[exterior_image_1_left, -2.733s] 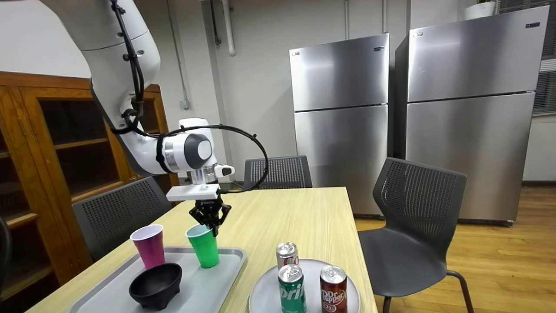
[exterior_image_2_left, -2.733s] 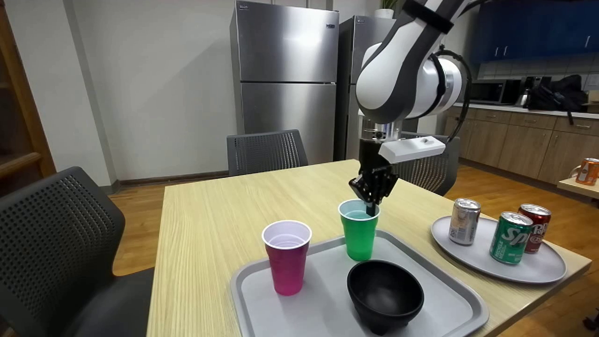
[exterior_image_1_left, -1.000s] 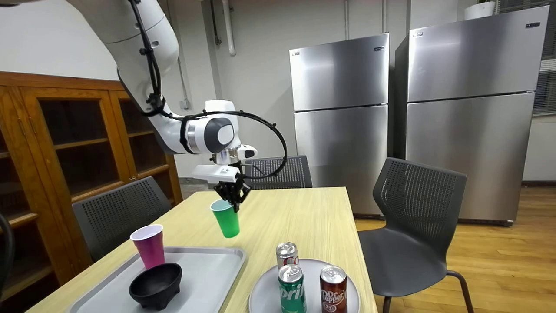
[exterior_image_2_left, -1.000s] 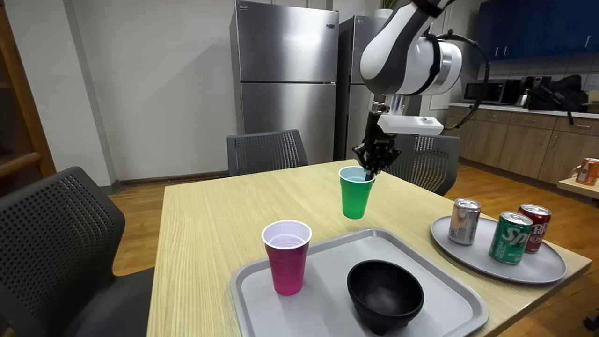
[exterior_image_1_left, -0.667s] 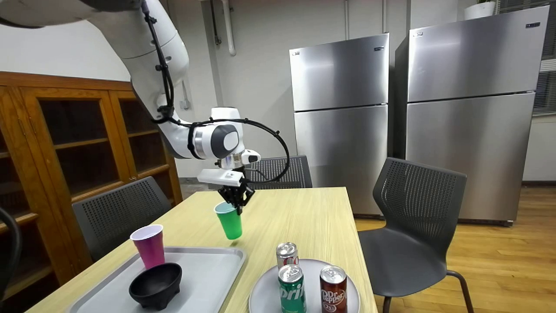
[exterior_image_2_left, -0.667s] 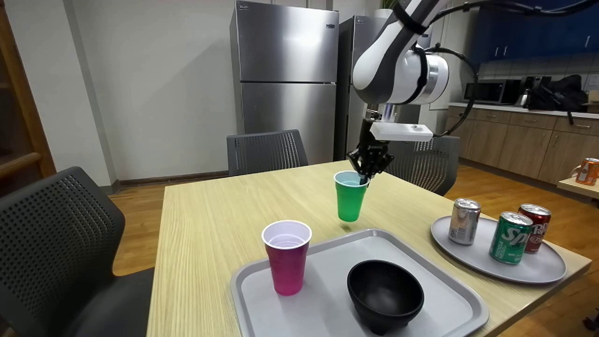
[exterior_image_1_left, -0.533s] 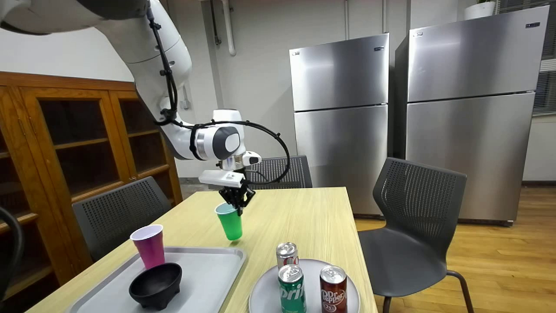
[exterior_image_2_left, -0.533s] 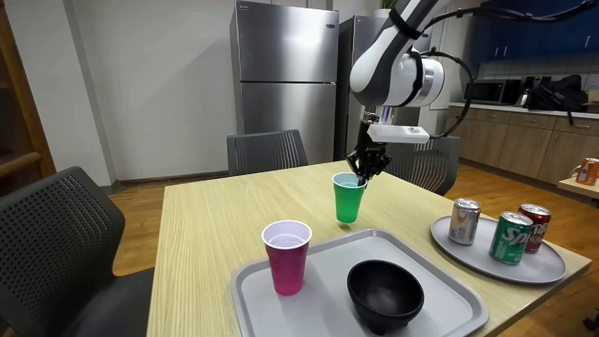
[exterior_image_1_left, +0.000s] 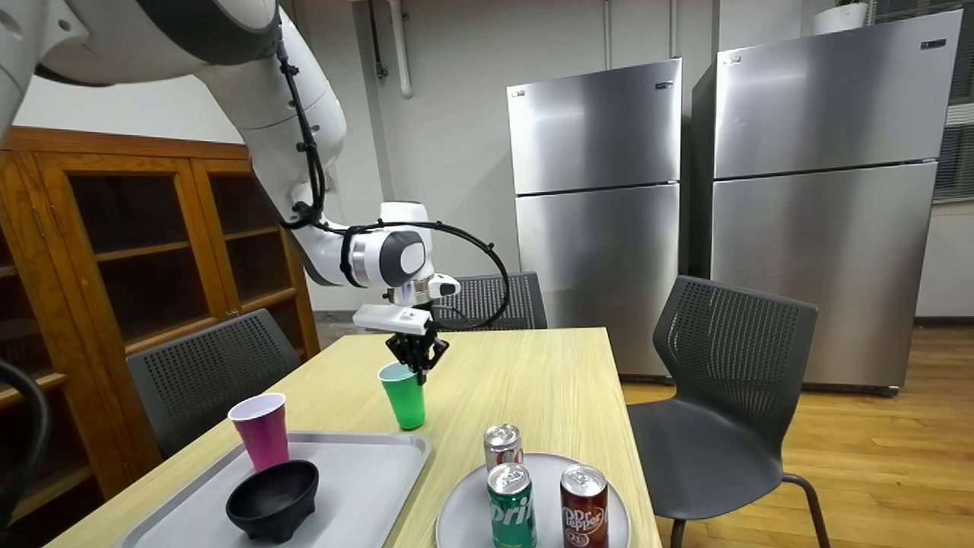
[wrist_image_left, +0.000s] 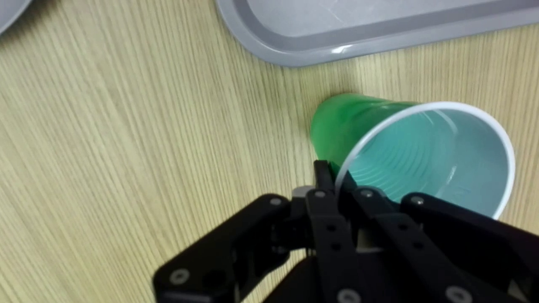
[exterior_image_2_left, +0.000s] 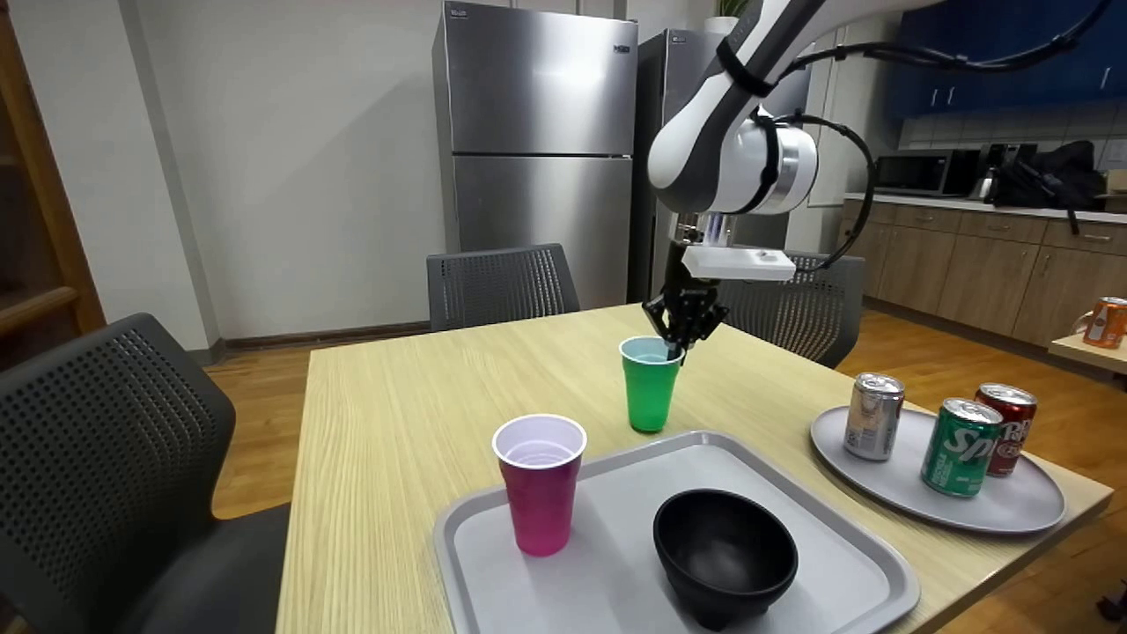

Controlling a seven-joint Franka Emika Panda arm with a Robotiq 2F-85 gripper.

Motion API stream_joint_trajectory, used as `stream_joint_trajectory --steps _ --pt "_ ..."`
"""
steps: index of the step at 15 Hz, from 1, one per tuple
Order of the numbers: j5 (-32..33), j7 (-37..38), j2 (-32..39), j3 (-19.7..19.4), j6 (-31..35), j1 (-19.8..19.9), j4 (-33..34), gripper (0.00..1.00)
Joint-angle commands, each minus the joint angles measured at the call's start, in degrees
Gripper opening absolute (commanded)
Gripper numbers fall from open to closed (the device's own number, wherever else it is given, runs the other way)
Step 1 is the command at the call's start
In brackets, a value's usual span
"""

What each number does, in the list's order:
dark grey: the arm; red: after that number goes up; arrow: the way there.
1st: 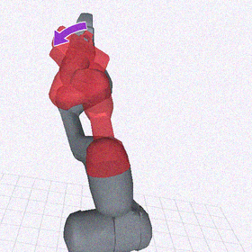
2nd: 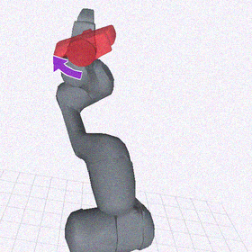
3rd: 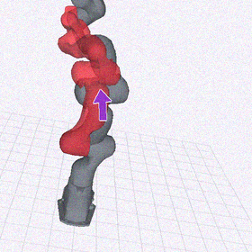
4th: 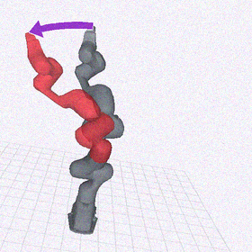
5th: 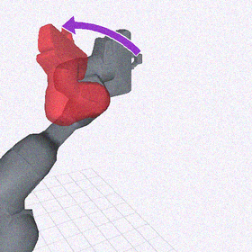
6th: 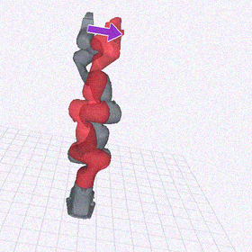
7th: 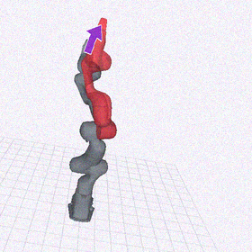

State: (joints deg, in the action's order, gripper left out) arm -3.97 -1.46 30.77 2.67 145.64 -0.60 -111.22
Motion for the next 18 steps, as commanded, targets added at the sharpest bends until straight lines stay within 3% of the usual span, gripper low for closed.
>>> stream_joint_trajectory --steps 1,9,18 --pt "-0.66 -3.97 -0.06 1.91 -4.16 1.21 1.76 0.37" --pt "1.17 -7.71 -4.89 1.45 -4.1 0.74 -2.05 0.97" --pt "3.99 -7.06 -12.94 -0.41 -5.11 0.07 -9.05 1.0"
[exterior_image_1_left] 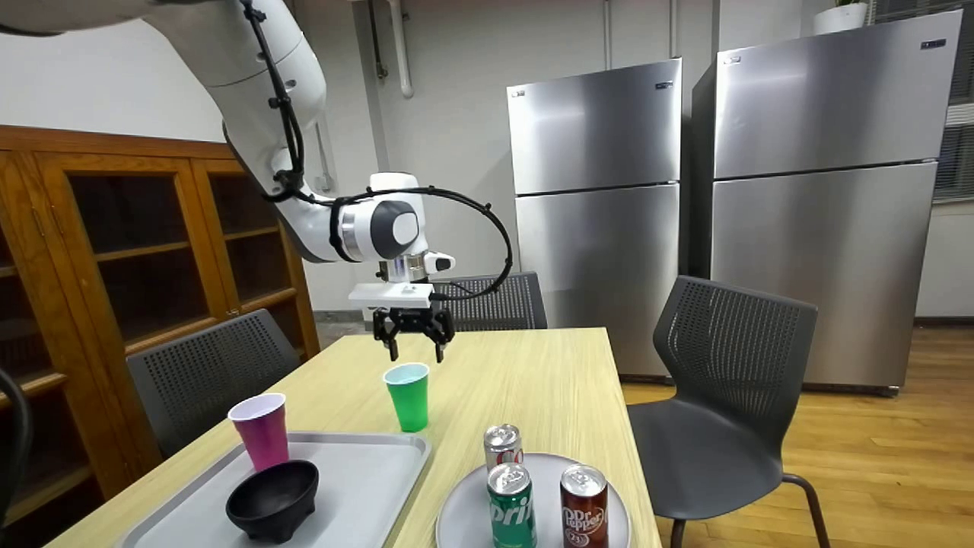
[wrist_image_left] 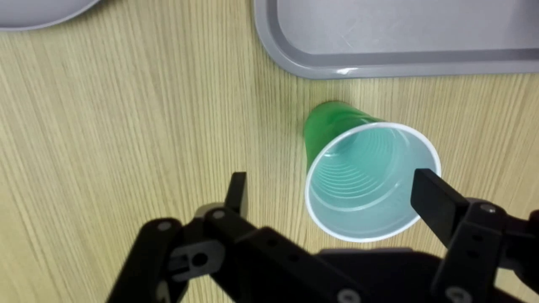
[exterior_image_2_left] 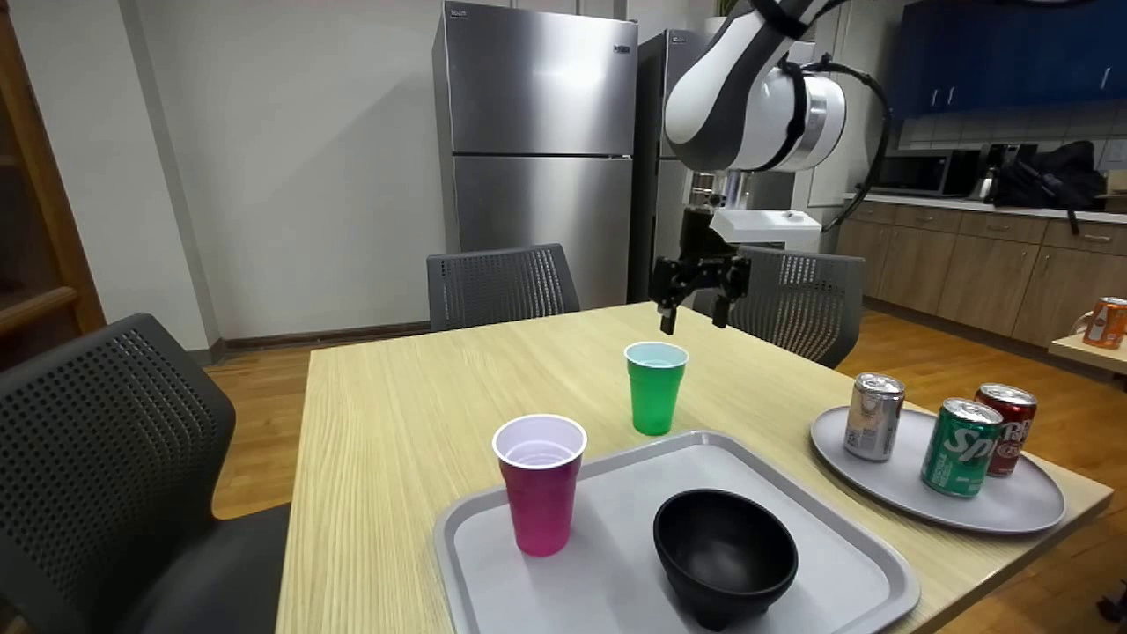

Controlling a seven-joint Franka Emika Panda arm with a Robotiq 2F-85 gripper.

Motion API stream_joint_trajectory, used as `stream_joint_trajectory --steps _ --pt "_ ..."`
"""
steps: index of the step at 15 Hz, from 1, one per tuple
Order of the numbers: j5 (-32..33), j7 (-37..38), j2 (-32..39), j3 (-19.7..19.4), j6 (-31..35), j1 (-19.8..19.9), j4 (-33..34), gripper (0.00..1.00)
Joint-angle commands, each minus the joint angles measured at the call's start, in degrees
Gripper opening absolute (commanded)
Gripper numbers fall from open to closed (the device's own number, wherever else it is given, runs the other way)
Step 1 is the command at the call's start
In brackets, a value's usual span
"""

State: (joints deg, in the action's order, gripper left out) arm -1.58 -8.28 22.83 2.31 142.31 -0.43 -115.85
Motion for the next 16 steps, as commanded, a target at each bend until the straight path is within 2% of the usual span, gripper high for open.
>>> stream_joint_trajectory --steps 1,7,16 --pt "1.47 -0.59 -5.82 0.21 -2.2 -0.01 -5.21 1.0" --pt "1.73 -0.06 -10.93 0.95 -3.06 -1.29 -10.32 1.0" --pt "3.29 8.29 -12.65 2.21 -3.26 -6.3 -13.12 1.0"
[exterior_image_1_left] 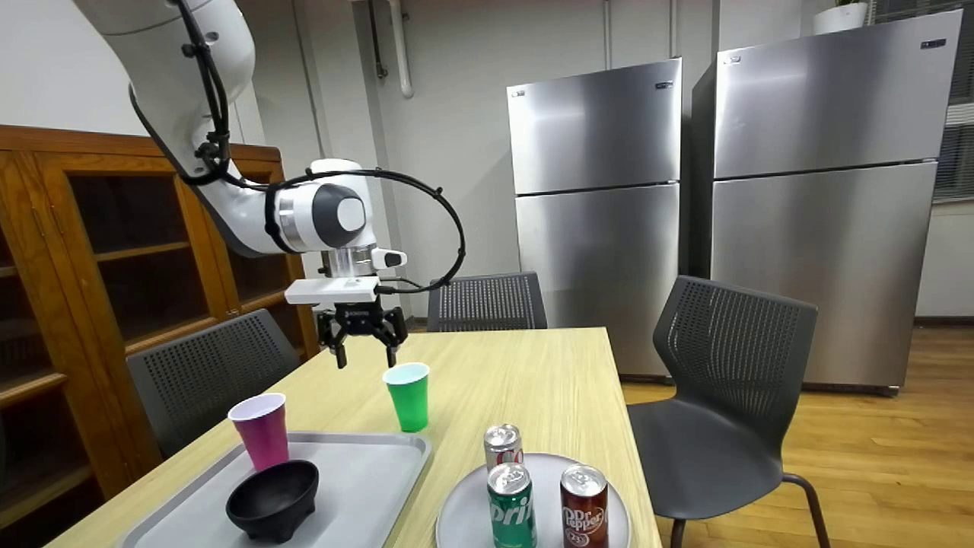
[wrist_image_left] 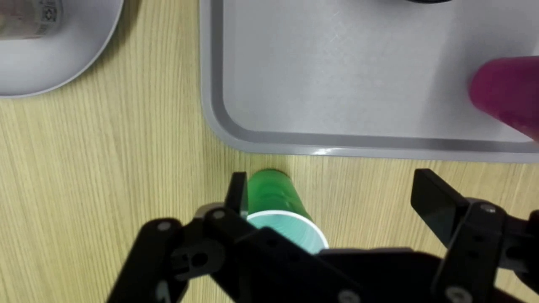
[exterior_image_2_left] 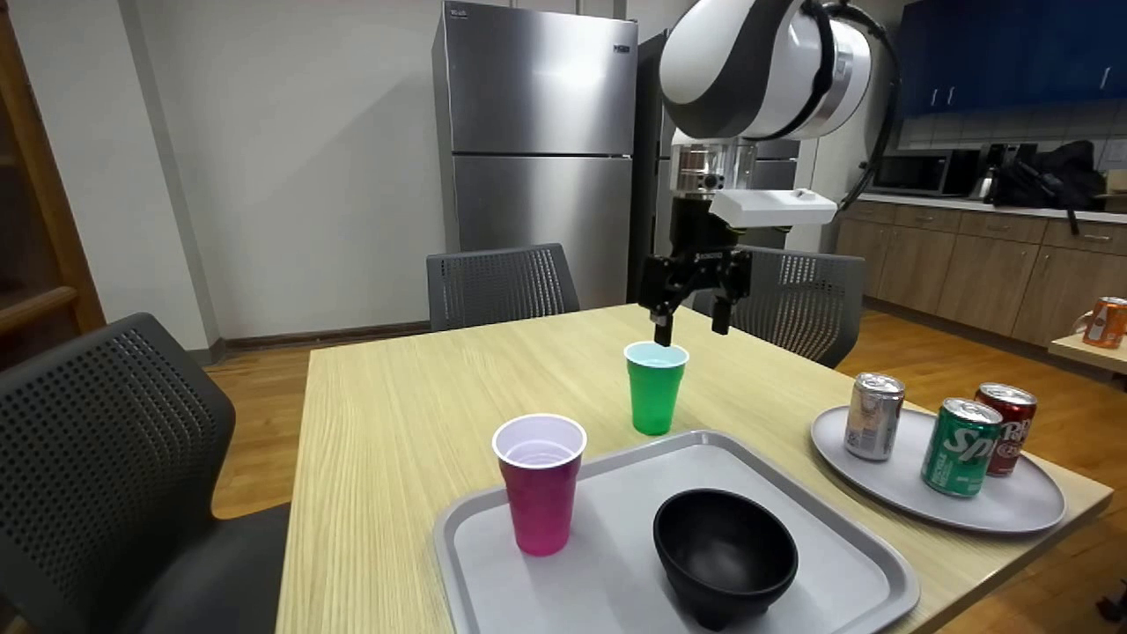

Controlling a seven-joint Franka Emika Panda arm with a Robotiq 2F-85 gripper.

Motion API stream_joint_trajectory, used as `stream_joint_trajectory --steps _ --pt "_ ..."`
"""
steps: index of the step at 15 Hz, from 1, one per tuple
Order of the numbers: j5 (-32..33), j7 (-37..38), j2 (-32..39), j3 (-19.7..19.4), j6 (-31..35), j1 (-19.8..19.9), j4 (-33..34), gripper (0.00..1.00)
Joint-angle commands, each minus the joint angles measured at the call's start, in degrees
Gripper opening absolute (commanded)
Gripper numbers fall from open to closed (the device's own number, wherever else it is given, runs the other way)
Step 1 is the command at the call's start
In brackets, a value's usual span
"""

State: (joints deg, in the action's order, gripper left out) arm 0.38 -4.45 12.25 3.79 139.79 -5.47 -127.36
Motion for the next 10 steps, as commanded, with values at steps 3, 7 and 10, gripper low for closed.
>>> stream_joint_trajectory --steps 3,7,10 --pt "0.4 9.3 -2.22 1.11 -1.45 -2.68 -1.69 1.0" --pt "0.17 7.99 -0.12 1.65 -0.48 -2.84 -0.52 1.0" --pt "0.16 8.38 -0.12 1.95 -0.61 -3.17 -0.62 1.0"
